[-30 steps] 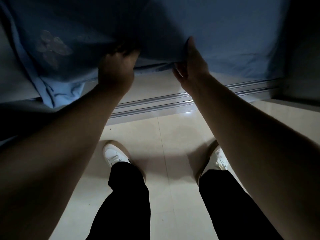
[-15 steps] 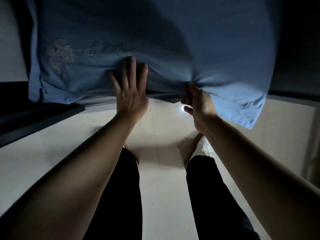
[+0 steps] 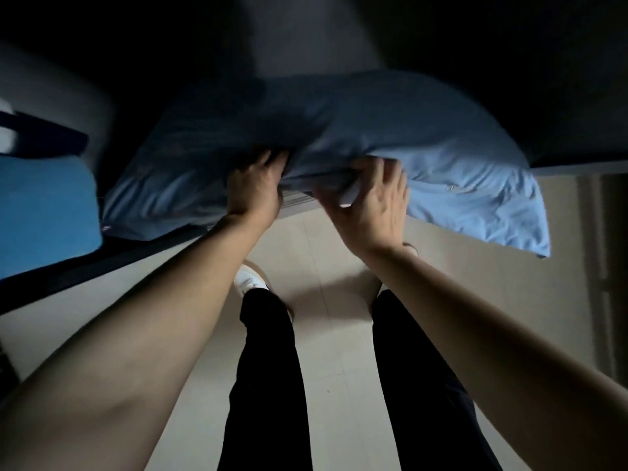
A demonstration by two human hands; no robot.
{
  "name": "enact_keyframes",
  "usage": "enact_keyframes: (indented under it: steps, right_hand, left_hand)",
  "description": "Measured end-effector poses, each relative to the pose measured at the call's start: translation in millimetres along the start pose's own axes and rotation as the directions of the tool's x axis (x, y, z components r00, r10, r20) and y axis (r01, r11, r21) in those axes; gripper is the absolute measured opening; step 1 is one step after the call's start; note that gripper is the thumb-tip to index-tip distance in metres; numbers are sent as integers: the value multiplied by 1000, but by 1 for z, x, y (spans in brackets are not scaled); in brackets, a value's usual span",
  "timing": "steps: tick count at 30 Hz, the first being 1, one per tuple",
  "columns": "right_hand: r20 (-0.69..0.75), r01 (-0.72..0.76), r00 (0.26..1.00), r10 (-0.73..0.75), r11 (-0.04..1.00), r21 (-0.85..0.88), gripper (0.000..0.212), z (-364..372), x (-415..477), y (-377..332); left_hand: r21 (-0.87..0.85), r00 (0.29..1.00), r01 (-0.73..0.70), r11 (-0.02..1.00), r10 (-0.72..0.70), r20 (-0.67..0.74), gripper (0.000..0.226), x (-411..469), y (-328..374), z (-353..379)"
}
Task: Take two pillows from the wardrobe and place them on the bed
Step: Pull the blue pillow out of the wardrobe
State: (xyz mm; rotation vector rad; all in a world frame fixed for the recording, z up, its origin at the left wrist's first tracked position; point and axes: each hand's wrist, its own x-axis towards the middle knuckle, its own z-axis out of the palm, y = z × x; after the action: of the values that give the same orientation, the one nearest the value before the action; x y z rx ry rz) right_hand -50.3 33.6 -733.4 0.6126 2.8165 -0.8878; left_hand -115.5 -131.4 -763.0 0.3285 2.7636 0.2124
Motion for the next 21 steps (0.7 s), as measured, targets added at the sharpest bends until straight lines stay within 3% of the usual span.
enact_keyframes:
  steps: [2, 4, 5, 8, 12, 16, 21]
  right_hand:
    - [82, 241, 971, -227, 930, -279, 104, -19, 2, 0]
    - [258, 360, 927, -273, 841, -403, 129, -39, 14, 2]
    - [316, 387, 912, -263, 808, -444, 129, -48, 18, 3]
    - [383, 414, 895, -227, 741, -529, 91, -65, 10, -2]
    - [391, 346, 909, -143, 783, -517, 50, -91, -36, -13]
    - [286, 224, 955, -76, 818, -530, 42, -133, -104, -17]
    - [163, 29, 984, 77, 826, -563, 42, -208, -188, -45]
  left_hand:
    - [-22, 1000, -27, 999, 27, 0, 48, -8, 8, -23]
    - [-15, 999, -22, 1000, 23, 25, 40, -20, 14, -41]
    - [-10, 999, -26, 1000, 26, 32, 37, -27, 17, -48]
    - [9, 996, -71, 997, 71, 53, 29, -56, 21, -62]
    - [23, 982, -136, 991, 131, 132, 28, -86, 26, -87]
    - [54, 934, -307, 950, 290, 211, 41, -116, 42, -127]
    - [70, 831, -540, 839, 519, 200, 49, -162, 80, -205]
